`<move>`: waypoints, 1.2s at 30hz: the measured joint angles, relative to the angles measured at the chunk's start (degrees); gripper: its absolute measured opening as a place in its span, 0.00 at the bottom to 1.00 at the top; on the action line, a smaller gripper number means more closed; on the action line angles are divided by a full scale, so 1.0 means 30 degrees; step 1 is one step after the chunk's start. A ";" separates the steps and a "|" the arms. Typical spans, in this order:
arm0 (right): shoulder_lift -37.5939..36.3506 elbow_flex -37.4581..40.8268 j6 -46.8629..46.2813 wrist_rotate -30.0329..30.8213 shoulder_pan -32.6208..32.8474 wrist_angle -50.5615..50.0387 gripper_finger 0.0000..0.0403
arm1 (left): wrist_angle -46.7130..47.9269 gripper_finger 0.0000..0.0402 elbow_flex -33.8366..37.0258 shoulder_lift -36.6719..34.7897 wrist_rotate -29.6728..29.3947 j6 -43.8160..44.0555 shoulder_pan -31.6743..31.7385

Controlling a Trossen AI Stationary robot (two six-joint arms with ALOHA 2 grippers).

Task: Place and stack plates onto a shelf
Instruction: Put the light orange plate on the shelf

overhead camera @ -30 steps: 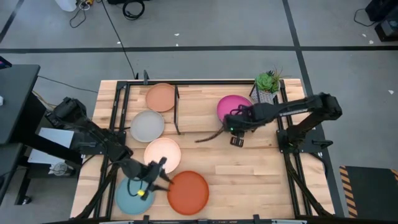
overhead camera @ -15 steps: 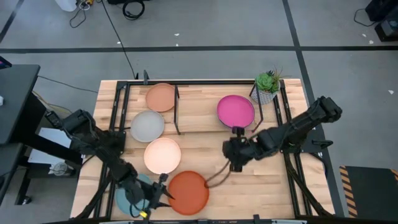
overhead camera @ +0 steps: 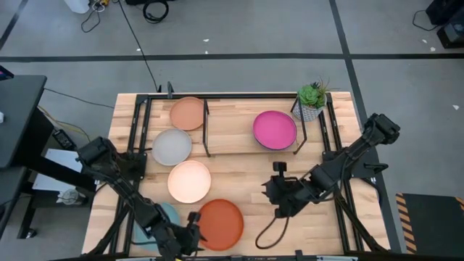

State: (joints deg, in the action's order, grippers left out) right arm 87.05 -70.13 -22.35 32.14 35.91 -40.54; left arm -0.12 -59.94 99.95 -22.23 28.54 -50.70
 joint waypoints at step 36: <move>0.0029 0.2420 0.3375 0.1432 0.1026 0.4091 0.29 | 1.4886 0.35 0.0359 0.0469 -0.0453 0.8707 0.2028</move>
State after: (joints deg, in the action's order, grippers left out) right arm 87.13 -62.87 -12.22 36.44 38.99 -28.27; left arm 44.54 -58.86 101.36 -23.59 54.66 -44.61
